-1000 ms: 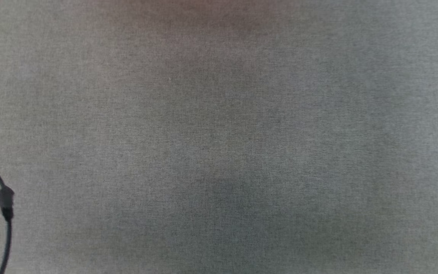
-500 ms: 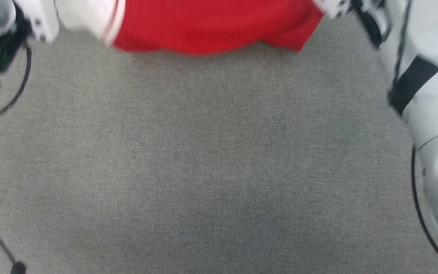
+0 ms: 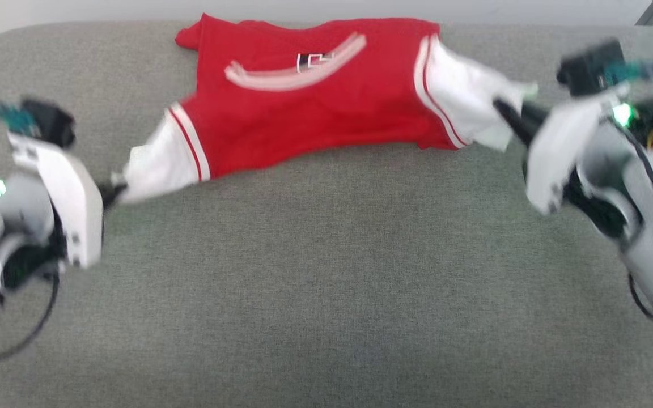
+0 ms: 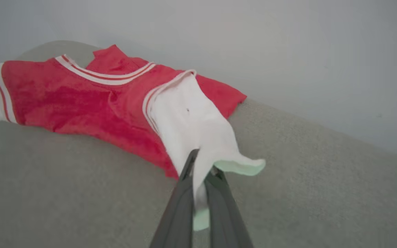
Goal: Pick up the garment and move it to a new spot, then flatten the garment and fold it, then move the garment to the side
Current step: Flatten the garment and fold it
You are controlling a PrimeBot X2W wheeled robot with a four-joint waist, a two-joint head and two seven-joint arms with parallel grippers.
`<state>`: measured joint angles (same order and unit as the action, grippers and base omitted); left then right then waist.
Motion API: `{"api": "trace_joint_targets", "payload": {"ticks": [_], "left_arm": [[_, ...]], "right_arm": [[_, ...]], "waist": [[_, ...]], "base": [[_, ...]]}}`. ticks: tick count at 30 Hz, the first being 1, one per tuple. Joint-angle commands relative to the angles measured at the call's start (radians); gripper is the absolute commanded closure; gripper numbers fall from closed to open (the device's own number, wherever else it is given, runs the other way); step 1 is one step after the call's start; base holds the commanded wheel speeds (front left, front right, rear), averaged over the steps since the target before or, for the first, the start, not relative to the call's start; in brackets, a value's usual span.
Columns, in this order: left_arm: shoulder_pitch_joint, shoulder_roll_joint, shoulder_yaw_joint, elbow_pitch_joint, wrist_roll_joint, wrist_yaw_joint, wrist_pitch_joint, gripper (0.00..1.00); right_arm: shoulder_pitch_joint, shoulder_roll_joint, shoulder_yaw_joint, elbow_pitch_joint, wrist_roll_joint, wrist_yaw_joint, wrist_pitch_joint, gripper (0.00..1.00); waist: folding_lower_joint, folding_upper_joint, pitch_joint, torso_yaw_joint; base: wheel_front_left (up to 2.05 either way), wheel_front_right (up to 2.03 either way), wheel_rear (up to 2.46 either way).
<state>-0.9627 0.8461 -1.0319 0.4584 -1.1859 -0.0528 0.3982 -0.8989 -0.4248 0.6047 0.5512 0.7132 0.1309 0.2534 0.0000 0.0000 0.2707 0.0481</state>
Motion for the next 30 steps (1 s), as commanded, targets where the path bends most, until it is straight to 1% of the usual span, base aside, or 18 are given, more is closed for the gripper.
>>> {"api": "trace_joint_targets", "payload": {"ticks": [1, 3, 6, 9, 12, 16, 21, 22, 23, 26, 27, 30], "left_arm": [[0.048, 0.026, 0.000, -0.054, -0.021, 0.025, 0.003, 1.00], [0.116, 0.073, -0.015, -0.146, -0.038, 0.060, 0.013, 1.00], [0.205, 0.127, -0.025, -0.254, -0.070, 0.124, 0.012, 1.00], [0.289, 0.170, -0.039, -0.339, -0.101, 0.182, 0.009, 1.00], [0.356, 0.199, -0.055, -0.404, -0.125, 0.223, 0.002, 1.00], [0.429, 0.223, -0.073, -0.458, -0.158, 0.273, -0.009, 1.00], [0.497, 0.256, -0.094, -0.506, -0.195, 0.340, 0.015, 1.00], [0.520, 0.276, -0.101, -0.521, -0.208, 0.369, 0.022, 1.00], [0.531, 0.284, -0.104, -0.525, -0.219, 0.388, 0.030, 1.00], [0.537, 0.301, -0.105, -0.541, -0.204, 0.424, 0.019, 1.00], [0.540, 0.301, -0.101, -0.541, -0.206, 0.432, 0.012, 1.00], [0.547, 0.287, -0.097, -0.551, -0.206, 0.424, -0.013, 1.00]], "right_arm": [[0.058, -0.037, 0.008, -0.073, 0.029, 0.000, 0.025, 1.00], [0.139, -0.102, 0.003, -0.171, 0.066, 0.000, 0.064, 1.00], [0.255, -0.178, -0.011, -0.294, 0.092, 0.000, 0.111, 1.00], [0.364, -0.235, -0.033, -0.375, 0.104, 0.000, 0.152, 1.00], [0.460, -0.273, -0.050, -0.435, 0.120, 0.000, 0.192, 1.00], [0.581, -0.303, -0.081, -0.487, 0.150, 0.000, 0.243, 1.00], [0.719, -0.312, -0.113, -0.547, 0.197, 0.000, 0.336, 1.00], [0.774, -0.318, -0.127, -0.571, 0.208, 0.000, 0.377, 1.00], [0.801, -0.318, -0.134, -0.583, 0.219, 0.000, 0.397, 1.00], [0.866, -0.319, -0.171, -0.621, 0.225, 0.000, 0.429, 1.00], [0.884, -0.317, -0.183, -0.630, 0.219, 0.000, 0.432, 1.00], [0.918, -0.300, -0.219, -0.653, 0.181, 0.000, 0.429, 1.00]], "waist": [[0.0000, 0.0000, -0.009, 0.001], [0.0000, 0.0000, -0.015, 0.002], [0.0000, 0.0000, -0.023, 0.003], [0.0000, 0.0000, -0.031, 0.002], [0.0000, 0.0000, -0.034, 0.000], [0.0000, 0.0000, -0.040, -0.001], [0.0000, 0.0000, -0.049, -0.006], [0.0000, 0.0000, -0.052, -0.006], [0.0000, 0.0000, -0.053, -0.006], [0.0000, 0.0000, -0.055, -0.004], [0.0000, 0.0000, -0.056, -0.003], [0.0000, 0.0000, -0.058, -0.001]], "base": [[0.00, 0.00, 0.00], [0.00, 0.00, 0.00], [0.00, 0.00, 0.00], [0.00, 0.00, 0.00], [0.00, 0.00, 0.00], [0.00, 0.00, 0.00], [0.00, 0.00, 0.00], [0.00, 0.00, 0.00], [0.00, 0.00, 0.00], [0.00, 0.00, 0.00], [0.00, 0.00, 0.00], [0.00, 0.00, 0.00]]}}
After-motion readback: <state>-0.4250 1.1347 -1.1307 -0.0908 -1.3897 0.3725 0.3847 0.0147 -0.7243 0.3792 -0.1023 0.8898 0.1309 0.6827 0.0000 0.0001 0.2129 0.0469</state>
